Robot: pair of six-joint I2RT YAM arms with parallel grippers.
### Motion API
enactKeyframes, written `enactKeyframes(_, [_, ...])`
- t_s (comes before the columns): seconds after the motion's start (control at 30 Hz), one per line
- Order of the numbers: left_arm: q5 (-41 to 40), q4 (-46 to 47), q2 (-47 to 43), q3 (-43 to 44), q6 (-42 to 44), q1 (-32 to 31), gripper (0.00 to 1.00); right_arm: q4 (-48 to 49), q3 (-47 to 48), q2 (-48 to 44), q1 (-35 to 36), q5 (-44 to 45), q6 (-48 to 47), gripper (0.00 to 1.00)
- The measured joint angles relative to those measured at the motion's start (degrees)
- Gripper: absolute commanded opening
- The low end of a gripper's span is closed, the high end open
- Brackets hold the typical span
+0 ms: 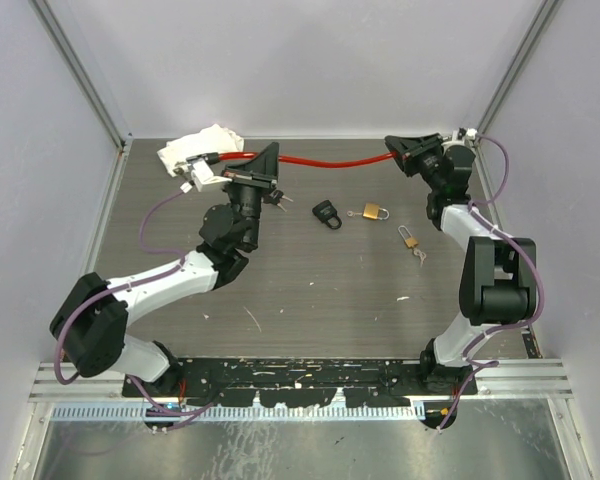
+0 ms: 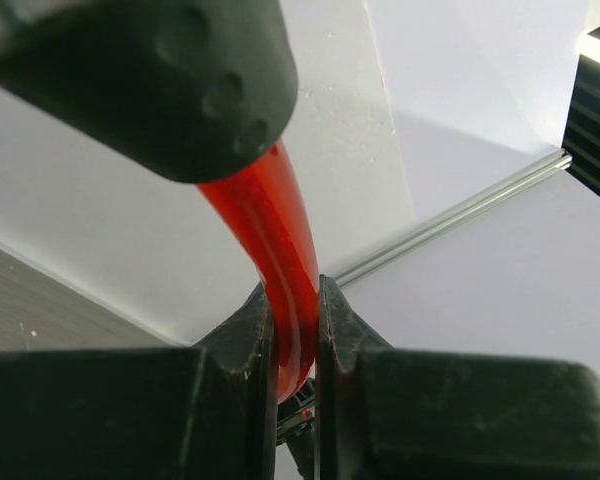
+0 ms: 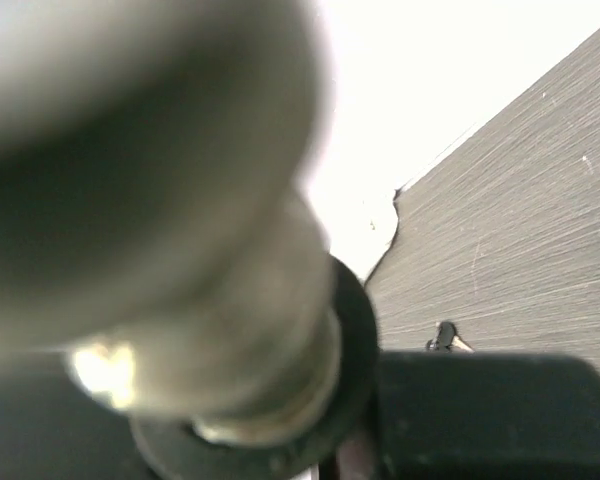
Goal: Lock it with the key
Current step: Adjust the lock.
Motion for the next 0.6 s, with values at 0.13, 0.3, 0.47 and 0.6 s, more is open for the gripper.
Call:
enactKeyframes(0.13, [0.72, -0.57, -0.26, -0.2, 0.87, -0.07, 0.0, -2.51, 1.73, 0.0, 0.02, -0.74, -4.66, 0.01])
enactKeyframes(0.3, [5.97, -8.35, -2.67, -0.13, 5.9, -0.09, 0.0, -9.27, 5.03, -2.14, 0.28, -2.45, -22.1, 0.01])
enactKeyframes(0.47, [18.34, -23.89, -3.93, 3.69, 13.94, 0.37, 0.0, -19.67, 8.22, -9.75, 1.33, -5.05, -47.36, 0.01])
enactKeyframes(0.6, [30.91, -37.38, -3.13, 9.2, 22.16, 0.44, 0.0, -30.67, 12.55, -15.76, 4.09, -7.72, -69.81, 0.01])
